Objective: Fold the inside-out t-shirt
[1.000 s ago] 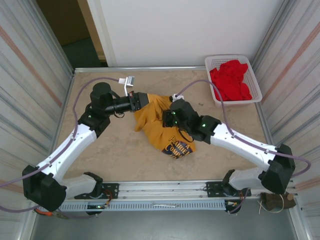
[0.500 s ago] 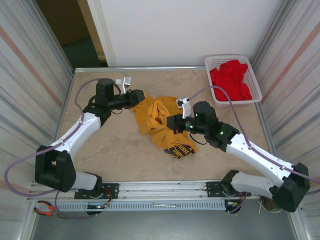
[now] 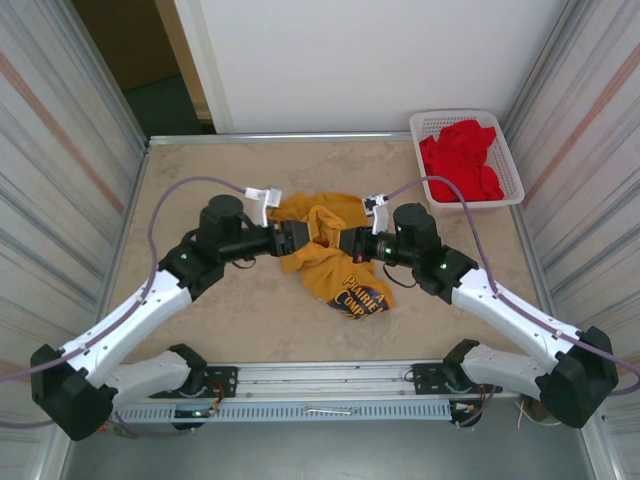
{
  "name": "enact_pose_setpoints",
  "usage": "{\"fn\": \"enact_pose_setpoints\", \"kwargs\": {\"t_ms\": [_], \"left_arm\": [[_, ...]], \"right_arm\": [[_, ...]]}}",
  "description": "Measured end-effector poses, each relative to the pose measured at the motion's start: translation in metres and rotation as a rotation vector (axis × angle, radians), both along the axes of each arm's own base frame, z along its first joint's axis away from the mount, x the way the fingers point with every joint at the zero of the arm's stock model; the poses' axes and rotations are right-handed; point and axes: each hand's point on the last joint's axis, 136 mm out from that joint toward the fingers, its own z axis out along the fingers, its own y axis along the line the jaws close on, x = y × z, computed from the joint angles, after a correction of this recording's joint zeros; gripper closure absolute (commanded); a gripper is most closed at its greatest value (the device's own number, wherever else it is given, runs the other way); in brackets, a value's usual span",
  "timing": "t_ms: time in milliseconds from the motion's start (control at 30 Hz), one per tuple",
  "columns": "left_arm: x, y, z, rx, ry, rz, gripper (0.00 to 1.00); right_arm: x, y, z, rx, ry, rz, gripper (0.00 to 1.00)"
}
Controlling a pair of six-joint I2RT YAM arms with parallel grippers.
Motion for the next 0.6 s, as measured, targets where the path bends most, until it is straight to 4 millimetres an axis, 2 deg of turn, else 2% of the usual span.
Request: {"fn": "enact_pose_setpoints", "kwargs": {"t_ms": [167, 300, 600], "left_arm": [[0.01, -0.001, -0.031, 0.14, 0.001, 0.032, 0.48], [0.018, 0.001, -0.048, 0.196, 0.016, 0.057, 0.47], [0.027, -0.002, -0.07, 0.244, 0.052, 0.069, 0.47]], "right_arm": [[0.0, 0.0, -0.003, 0.008, 0.011, -0.006, 1.0], [0.0, -0.001, -0.008, 0.004, 0.024, -0.011, 1.0], [-0.002, 0.001, -0.01, 0.007, 0.027, -0.006, 1.0]]}}
